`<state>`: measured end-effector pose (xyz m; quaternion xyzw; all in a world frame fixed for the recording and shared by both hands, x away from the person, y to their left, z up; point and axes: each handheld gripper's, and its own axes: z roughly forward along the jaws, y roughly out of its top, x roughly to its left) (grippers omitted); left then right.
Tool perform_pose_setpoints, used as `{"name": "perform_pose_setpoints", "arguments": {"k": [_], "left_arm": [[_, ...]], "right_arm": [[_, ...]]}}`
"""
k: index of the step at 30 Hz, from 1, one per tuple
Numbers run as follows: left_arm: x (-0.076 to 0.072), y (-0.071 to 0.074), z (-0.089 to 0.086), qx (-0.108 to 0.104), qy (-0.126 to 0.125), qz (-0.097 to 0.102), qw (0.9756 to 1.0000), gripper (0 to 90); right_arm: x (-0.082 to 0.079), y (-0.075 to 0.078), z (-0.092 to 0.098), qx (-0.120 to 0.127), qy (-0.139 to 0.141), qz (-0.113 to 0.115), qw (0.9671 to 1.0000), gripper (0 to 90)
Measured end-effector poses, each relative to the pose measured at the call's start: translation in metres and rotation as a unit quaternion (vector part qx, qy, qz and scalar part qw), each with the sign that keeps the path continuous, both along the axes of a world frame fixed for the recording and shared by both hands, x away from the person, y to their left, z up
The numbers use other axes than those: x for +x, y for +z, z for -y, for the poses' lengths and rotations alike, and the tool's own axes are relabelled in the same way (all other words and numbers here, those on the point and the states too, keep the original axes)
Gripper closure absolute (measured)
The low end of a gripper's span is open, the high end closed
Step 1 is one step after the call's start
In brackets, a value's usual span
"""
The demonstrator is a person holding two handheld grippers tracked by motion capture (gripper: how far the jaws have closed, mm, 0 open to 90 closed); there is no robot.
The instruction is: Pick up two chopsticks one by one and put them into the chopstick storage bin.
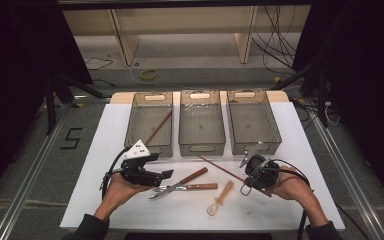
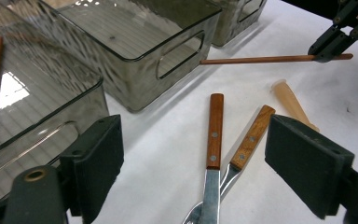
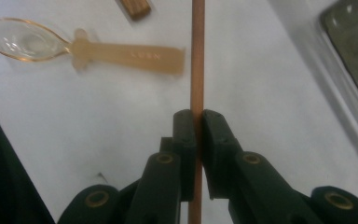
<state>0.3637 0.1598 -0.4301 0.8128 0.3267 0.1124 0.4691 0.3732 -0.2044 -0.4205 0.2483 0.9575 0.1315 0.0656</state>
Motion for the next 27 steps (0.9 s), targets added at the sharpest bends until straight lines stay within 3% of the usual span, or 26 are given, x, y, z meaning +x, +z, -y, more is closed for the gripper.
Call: {"name": "perform_pose_setpoints", "arguments": {"k": [9, 16, 23, 27], "left_arm": [[-0.003, 0.008, 0.017, 0.024, -0.039, 0.008, 0.9989, 19.5], [-0.006, 0.01, 0.032, 0.054, -0.079, 0.002, 0.9954, 20.5], [-0.007, 0.004, 0.047, 0.085, -0.119, -0.015, 0.9891, 23.1], [-0.007, 0.001, 0.056, 0.115, -0.142, -0.028, 0.9828, 25.4]], "right_arm": [[-0.006, 0.006, -0.029, -0.003, 0.054, 0.008, 0.9985, 85.0], [-0.011, 0.008, -0.053, -0.005, 0.096, 0.008, 0.9954, 85.0], [-0.018, 0.008, -0.067, -0.008, 0.119, 0.007, 0.9928, 85.0], [-0.021, 0.009, -0.071, -0.009, 0.13, 0.007, 0.9915, 85.0]]}}
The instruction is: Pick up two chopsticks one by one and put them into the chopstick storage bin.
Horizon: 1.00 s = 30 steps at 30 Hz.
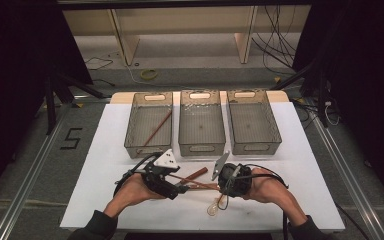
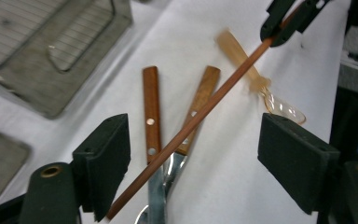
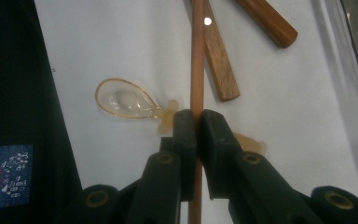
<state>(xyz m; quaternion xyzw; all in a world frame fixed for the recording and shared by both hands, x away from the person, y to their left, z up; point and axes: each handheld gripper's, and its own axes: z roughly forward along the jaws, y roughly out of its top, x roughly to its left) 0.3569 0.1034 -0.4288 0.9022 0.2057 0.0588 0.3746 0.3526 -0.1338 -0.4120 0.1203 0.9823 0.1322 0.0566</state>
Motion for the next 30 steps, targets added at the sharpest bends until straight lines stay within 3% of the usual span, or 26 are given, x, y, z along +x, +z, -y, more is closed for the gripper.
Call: {"name": "perform_pose_setpoints", "arguments": {"k": [7, 13, 20, 30], "left_arm": [[-0.002, -0.003, 0.015, 0.035, -0.03, 0.001, 0.9989, 30.6], [-0.004, -0.003, 0.023, 0.05, -0.048, 0.003, 0.9976, 36.8], [-0.007, -0.008, 0.029, 0.075, -0.077, 0.003, 0.9942, 48.4], [-0.01, -0.01, 0.032, 0.097, -0.098, -0.003, 0.9904, 63.8]], "right_arm": [[-0.005, 0.0, -0.006, -0.005, 0.022, -0.001, 0.9997, 84.9], [-0.008, 0.0, -0.009, -0.005, 0.032, 0.001, 0.9995, 84.9], [-0.012, 0.001, -0.011, -0.004, 0.044, 0.002, 0.999, 84.9], [-0.015, -0.001, -0.014, -0.007, 0.053, 0.002, 0.9985, 84.9]]}}
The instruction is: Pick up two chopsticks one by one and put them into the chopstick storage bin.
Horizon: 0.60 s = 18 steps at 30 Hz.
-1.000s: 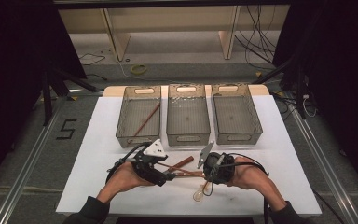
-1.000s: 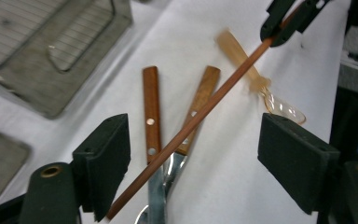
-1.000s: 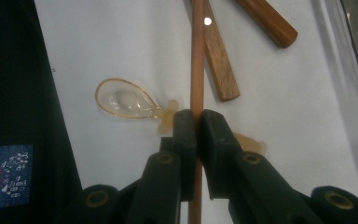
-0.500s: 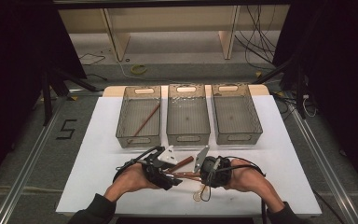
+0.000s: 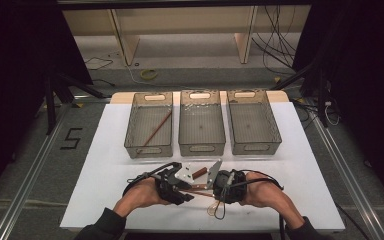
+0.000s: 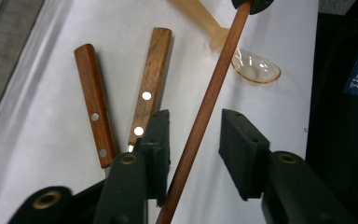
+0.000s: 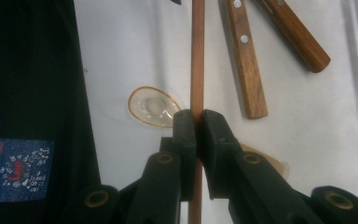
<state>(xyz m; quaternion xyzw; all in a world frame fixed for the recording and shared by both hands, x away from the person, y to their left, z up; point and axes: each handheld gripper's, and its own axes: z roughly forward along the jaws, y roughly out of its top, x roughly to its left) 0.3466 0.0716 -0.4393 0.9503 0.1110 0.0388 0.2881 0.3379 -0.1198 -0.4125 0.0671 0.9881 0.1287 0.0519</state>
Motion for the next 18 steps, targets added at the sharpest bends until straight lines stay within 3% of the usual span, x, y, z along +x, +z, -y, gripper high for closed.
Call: {"name": "perform_pose_setpoints", "arguments": {"k": [9, 18], "left_arm": [[-0.0029, -0.0019, 0.0034, 0.018, -0.024, -0.003, 0.9995, 75.1], [-0.0065, -0.0031, 0.0025, 0.012, -0.057, -0.014, 0.9982, 82.2]], "right_arm": [[-0.0035, -0.0018, -0.0038, -0.012, 0.016, -0.004, 0.9998, 84.9], [-0.004, -0.0022, -0.0019, -0.008, 0.031, 0.002, 0.9995, 82.3]]}}
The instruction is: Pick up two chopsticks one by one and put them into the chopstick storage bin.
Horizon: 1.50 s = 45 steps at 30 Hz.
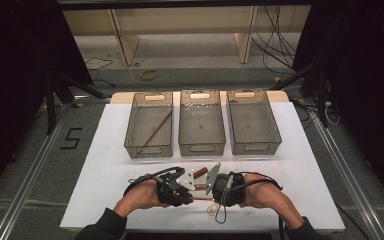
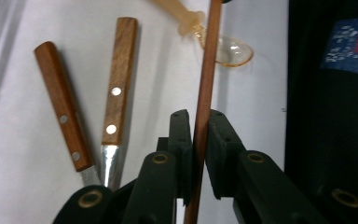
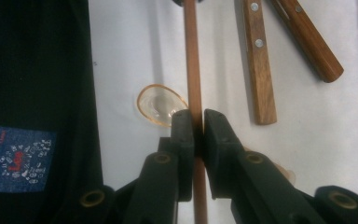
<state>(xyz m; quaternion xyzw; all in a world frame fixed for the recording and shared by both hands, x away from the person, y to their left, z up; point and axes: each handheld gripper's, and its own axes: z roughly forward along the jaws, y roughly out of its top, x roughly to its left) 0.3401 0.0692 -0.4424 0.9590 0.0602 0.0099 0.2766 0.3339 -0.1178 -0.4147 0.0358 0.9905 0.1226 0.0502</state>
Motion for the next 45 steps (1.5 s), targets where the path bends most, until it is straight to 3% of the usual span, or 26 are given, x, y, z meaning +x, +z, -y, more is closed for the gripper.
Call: {"name": "perform_pose_setpoints", "arguments": {"k": [3, 7, 13, 22, 37, 43, 45], "left_arm": [[0.001, 0.0, 0.0, -0.004, 0.007, 0.001, 1.0, 84.1], [0.007, 0.001, -0.008, -0.011, 0.032, 0.002, 0.9994, 84.4], [0.016, 0.004, -0.021, -0.024, 0.071, 0.004, 0.9972, 84.4], [0.027, 0.011, -0.04, -0.046, 0.13, 0.022, 0.9902, 84.4], [0.041, 0.021, -0.067, -0.075, 0.209, 0.035, 0.9743, 84.3], [0.048, 0.029, -0.083, -0.095, 0.24, 0.041, 0.9651, 84.4], [0.051, 0.031, -0.091, -0.101, 0.256, 0.043, 0.9605, 84.3]], "right_arm": [[0.004, 0.002, 0.004, 0.01, -0.011, 0.008, 0.9999, 77.8], [0.008, 0.009, 0.01, 0.04, -0.029, 0.012, 0.9987, 60.3], [0.012, 0.026, 0.022, 0.101, -0.062, 0.023, 0.9927, 49.3], [0.012, 0.025, 0.031, 0.107, -0.076, 0.024, 0.9911, 37.7], [0.014, 0.016, 0.036, 0.102, -0.079, 0.012, 0.9916, 34.9], [0.013, 0.01, 0.038, 0.098, -0.083, 0.007, 0.9917, 34.1], [0.013, 0.009, 0.039, 0.1, -0.084, 0.007, 0.9914, 33.6]]}}
